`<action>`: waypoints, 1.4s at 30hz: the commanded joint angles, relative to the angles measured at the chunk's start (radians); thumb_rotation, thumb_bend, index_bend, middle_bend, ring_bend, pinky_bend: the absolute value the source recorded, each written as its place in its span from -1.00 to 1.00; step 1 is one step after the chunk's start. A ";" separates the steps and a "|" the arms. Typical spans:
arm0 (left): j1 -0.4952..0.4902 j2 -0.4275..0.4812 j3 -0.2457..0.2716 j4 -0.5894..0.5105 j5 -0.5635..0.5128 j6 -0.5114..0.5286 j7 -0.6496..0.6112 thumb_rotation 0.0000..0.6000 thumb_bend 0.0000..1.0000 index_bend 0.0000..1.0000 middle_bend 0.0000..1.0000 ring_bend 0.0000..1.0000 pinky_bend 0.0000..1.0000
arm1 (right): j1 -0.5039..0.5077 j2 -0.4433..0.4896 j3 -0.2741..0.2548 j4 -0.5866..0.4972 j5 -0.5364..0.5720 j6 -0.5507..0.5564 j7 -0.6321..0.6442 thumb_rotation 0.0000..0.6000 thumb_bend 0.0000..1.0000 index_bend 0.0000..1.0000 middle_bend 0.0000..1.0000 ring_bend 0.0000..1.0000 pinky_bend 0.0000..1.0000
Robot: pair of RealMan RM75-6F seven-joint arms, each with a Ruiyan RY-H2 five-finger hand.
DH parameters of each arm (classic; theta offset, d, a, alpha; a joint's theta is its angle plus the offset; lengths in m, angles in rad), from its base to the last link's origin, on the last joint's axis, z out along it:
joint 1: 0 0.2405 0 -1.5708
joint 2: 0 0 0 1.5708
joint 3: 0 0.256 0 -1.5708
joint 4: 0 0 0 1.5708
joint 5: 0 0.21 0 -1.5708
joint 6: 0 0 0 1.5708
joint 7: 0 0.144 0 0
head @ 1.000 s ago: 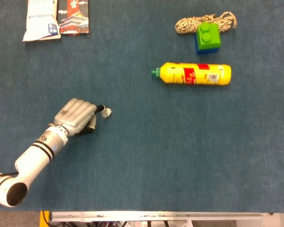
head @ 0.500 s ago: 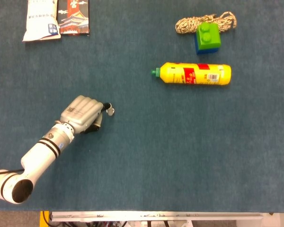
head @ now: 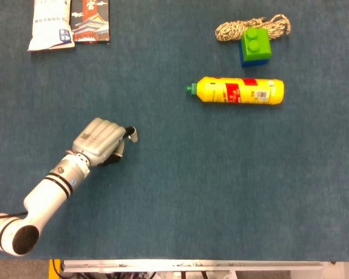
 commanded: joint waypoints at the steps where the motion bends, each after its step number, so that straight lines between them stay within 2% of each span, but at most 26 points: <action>1: 0.003 0.004 0.006 -0.005 0.008 0.004 -0.003 1.00 1.00 -0.27 1.00 1.00 1.00 | 0.001 -0.001 0.000 0.000 0.000 -0.001 -0.001 1.00 -0.38 -0.75 -0.58 -0.68 -0.22; 18: 0.002 -0.020 0.012 0.030 0.000 -0.027 -0.048 1.00 1.00 -0.26 1.00 1.00 1.00 | -0.002 0.001 0.002 0.001 0.002 0.003 0.004 1.00 -0.38 -0.75 -0.58 -0.68 -0.22; 42: -0.005 -0.045 -0.001 0.077 -0.035 -0.020 -0.036 1.00 1.00 -0.30 1.00 1.00 1.00 | -0.001 0.001 0.002 0.002 0.002 0.000 0.005 1.00 -0.38 -0.75 -0.58 -0.68 -0.22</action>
